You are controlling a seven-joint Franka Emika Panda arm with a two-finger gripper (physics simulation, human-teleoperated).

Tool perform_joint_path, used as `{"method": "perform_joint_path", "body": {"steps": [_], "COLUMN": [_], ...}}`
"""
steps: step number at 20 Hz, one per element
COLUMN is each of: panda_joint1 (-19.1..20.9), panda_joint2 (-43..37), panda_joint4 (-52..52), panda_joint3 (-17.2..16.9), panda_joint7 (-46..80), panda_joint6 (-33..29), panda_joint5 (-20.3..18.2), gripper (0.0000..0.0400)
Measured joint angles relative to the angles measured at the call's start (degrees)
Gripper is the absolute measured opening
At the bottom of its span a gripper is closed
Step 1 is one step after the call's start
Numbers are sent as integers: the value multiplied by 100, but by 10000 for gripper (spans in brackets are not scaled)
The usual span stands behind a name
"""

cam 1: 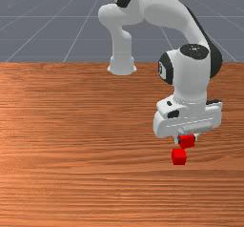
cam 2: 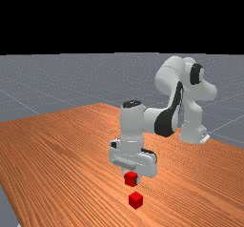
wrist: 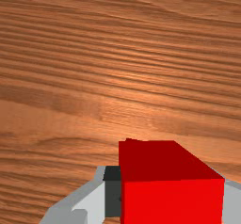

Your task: Stack all the cube

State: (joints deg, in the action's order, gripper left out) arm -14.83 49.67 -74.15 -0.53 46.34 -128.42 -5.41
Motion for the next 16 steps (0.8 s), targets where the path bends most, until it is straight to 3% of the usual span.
{"method": "perform_joint_path", "body": {"steps": [7,16], "panda_joint1": [69,-125], "panda_joint2": [336,471], "panda_joint4": [-11,-21], "panda_joint3": [-4,-115], "panda_joint7": [-53,-41], "panda_joint6": [-59,-70], "panda_joint5": [-22,216], "gripper": [194,194]}}
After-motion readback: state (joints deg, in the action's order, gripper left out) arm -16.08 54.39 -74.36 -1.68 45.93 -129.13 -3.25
